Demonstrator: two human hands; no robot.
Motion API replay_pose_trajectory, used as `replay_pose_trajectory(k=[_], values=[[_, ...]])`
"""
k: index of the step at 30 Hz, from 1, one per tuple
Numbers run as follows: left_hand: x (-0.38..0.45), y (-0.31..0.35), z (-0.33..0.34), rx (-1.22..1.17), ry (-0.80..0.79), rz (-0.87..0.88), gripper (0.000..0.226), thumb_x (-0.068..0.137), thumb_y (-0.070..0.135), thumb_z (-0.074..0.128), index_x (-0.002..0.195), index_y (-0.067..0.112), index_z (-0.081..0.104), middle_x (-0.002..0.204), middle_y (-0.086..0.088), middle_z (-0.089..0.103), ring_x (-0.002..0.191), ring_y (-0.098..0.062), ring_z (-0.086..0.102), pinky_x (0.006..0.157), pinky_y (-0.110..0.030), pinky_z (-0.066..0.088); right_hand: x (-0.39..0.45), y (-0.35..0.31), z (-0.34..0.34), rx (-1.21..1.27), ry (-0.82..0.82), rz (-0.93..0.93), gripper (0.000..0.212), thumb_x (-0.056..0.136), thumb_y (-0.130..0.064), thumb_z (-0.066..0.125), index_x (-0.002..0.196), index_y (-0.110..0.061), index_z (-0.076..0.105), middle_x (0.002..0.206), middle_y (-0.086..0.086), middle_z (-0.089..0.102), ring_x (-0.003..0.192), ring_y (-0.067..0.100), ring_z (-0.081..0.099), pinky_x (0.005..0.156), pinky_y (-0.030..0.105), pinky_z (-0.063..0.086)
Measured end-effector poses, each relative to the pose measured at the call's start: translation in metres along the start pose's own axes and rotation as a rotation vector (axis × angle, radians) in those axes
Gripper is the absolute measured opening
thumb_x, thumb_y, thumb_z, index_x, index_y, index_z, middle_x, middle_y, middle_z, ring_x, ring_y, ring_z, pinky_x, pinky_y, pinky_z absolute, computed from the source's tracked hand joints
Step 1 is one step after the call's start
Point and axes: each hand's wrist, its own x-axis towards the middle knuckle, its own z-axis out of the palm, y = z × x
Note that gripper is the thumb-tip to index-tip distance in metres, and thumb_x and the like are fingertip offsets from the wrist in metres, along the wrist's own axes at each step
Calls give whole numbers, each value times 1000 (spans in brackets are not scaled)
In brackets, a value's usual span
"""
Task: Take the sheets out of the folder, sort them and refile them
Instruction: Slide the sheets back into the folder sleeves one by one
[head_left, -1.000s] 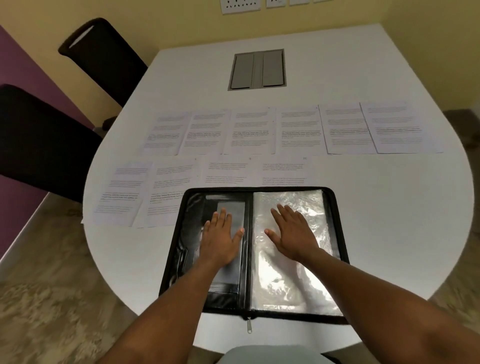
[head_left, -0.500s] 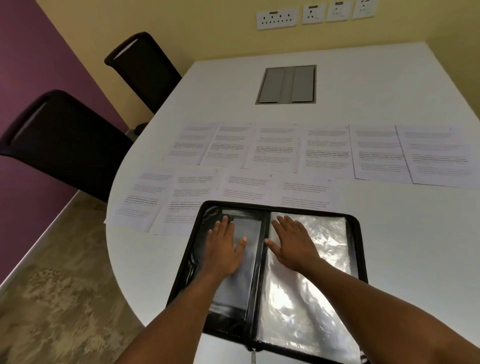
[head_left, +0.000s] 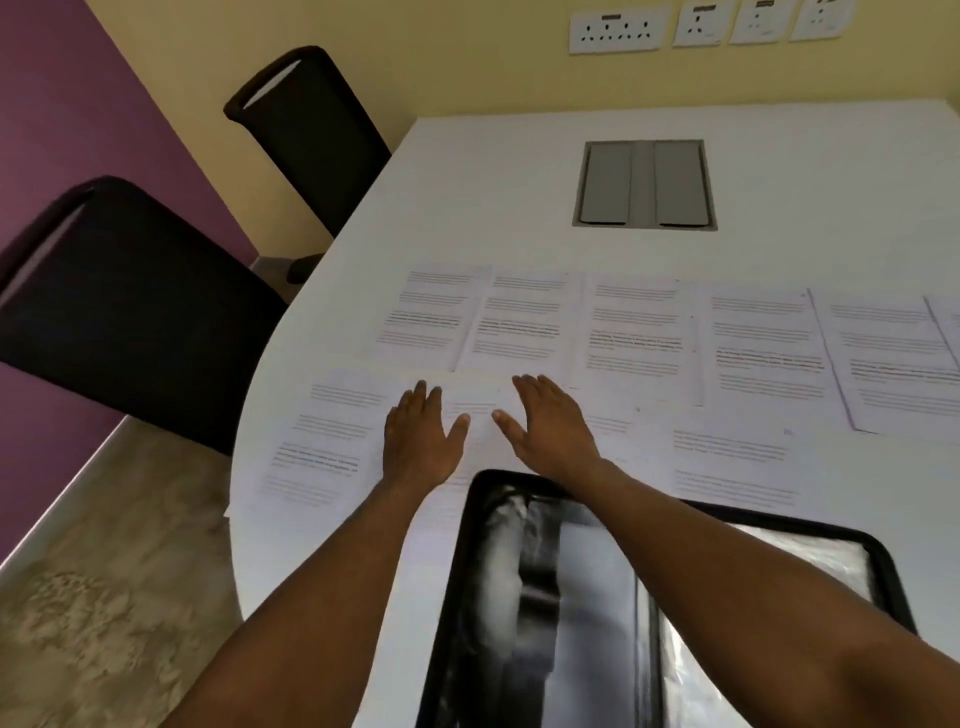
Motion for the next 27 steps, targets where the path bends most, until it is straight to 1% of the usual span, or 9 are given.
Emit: replay_pose_trajectory(k=[3, 7, 9, 11, 13, 15, 20, 25, 27], values=[[45, -26, -8, -60, 7, -47, 68, 98, 49, 41, 152, 12, 22, 160, -8, 16, 147, -24, 13, 120, -39, 9, 51, -22, 14, 197, 11, 111, 65, 99, -47, 45, 149, -8, 34, 149, 11, 43, 138, 28, 38, 113, 39, 30], [106, -52, -14, -211, 16, -179, 68, 95, 44, 51, 150, 11, 27, 155, -9, 29, 142, -26, 27, 117, -40, 23, 111, -35, 29, 460, 7, 350, 50, 96, -37, 56, 138, -13, 48, 123, 5, 65, 119, 23, 57, 99, 31, 42], [137, -63, -14, -273, 13, -245, 70, 93, 42, 56, 149, 11, 29, 153, -12, 33, 139, -29, 32, 114, -42, 30, 138, -35, 38, 549, -5, 456, 44, 93, -35, 59, 133, -16, 52, 119, 3, 65, 115, 20, 58, 93, 29, 45], [166, -74, -12, -306, 10, -297, 72, 90, 41, 61, 148, 9, 32, 150, -14, 36, 136, -32, 36, 111, -43, 34, 161, -34, 48, 600, -9, 532, 43, 92, -33, 61, 131, -17, 53, 127, 3, 61, 115, 20, 57, 89, 27, 45], [194, -87, -9, -293, 9, -338, 72, 88, 40, 64, 145, 7, 35, 146, -17, 39, 133, -35, 38, 109, -43, 37, 182, -33, 59, 615, -18, 574, 44, 92, -29, 62, 132, -14, 52, 133, 4, 55, 117, 21, 55, 91, 28, 45], [219, -98, -4, -263, 7, -368, 74, 86, 40, 67, 143, 5, 37, 144, -19, 41, 131, -36, 40, 106, -44, 39, 199, -31, 71, 595, -34, 588, 44, 92, -25, 62, 132, -9, 52, 130, 5, 55, 110, 18, 54, 85, 27, 45], [262, -118, 9, -189, -7, -448, 80, 82, 48, 69, 141, 4, 37, 141, -20, 43, 129, -38, 41, 103, -47, 42, 235, -29, 98, 556, 16, 678, 18, 82, -14, 63, 98, -10, 54, 87, 2, 55, 78, 19, 53, 58, 24, 40], [277, -127, 9, -94, -34, -497, 88, 74, 54, 75, 136, 4, 41, 138, -20, 41, 127, -37, 40, 100, -47, 41, 254, -38, 108, 582, 63, 712, 23, 78, -12, 68, 98, -6, 59, 89, 6, 64, 82, 22, 64, 61, 25, 45], [280, -131, 4, -94, -38, -520, 89, 69, 56, 79, 131, 3, 45, 133, -20, 46, 123, -37, 44, 97, -46, 44, 255, -43, 106, 554, 60, 665, 13, 82, -12, 66, 92, -7, 59, 81, 3, 61, 77, 20, 62, 60, 24, 45]])
